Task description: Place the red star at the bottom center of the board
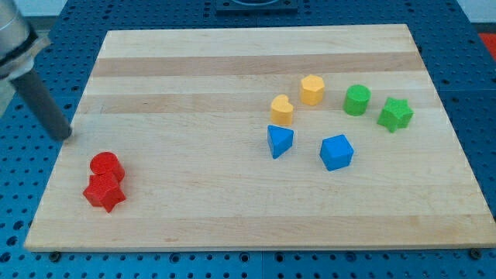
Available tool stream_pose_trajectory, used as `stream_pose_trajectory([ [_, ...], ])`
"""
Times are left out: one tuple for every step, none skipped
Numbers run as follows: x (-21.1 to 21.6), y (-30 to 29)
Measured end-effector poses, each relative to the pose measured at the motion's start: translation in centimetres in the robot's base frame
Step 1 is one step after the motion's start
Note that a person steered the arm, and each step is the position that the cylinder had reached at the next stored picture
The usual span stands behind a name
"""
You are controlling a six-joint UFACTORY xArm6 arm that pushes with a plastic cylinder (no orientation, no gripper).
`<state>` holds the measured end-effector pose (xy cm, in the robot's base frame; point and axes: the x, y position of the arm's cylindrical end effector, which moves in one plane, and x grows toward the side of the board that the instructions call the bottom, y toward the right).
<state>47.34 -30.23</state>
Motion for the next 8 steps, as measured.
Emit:
stream_pose_trajectory([
  [8.1, -0.1],
  [9.6, 3.4],
  [9.5, 7.2],
  [9.5, 12.6],
  [9.4, 13.9],
  [8.5, 8.2],
  [6.0, 8.6],
  [5.5, 12.5],
])
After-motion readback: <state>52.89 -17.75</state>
